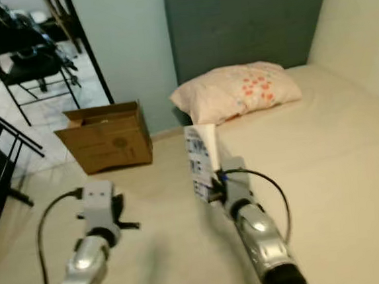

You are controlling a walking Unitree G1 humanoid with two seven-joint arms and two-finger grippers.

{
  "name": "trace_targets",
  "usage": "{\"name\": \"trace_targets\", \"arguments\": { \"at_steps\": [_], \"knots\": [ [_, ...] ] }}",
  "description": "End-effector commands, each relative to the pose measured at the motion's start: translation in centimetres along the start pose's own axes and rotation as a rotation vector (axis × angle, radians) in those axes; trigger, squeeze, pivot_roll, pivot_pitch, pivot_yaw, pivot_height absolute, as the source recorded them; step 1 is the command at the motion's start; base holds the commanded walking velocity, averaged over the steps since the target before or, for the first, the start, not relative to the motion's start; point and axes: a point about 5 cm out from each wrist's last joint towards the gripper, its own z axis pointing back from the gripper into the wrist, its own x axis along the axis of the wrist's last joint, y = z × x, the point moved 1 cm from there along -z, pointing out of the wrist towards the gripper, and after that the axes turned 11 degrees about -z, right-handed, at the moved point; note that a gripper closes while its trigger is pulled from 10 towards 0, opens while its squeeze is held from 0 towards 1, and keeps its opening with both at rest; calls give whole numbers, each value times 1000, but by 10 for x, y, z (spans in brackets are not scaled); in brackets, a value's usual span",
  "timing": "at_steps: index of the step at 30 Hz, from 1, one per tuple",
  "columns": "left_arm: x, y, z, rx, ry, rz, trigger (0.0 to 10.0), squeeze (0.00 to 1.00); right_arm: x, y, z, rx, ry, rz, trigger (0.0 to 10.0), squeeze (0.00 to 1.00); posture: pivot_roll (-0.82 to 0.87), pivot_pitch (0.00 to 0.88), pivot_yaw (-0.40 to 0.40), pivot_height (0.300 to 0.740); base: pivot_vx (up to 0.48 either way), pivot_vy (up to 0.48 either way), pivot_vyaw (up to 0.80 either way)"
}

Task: Clean up the room

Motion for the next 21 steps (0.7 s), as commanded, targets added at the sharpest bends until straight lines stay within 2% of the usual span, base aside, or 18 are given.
{"name": "trace_targets", "arguments": {
  "at_steps": [1,21],
  "knots": [
    [-9,10,4,42,34,-4,10000,0,9,20,-7,71,-36,1,10000,0,-52,73,-23,740,379,0,0],
    [-8,8,3,51,25,-4,10000,0,11,21,-10,86,-38,2,10000,0,-48,71,-29,740,379,0,0]
  ]
}}
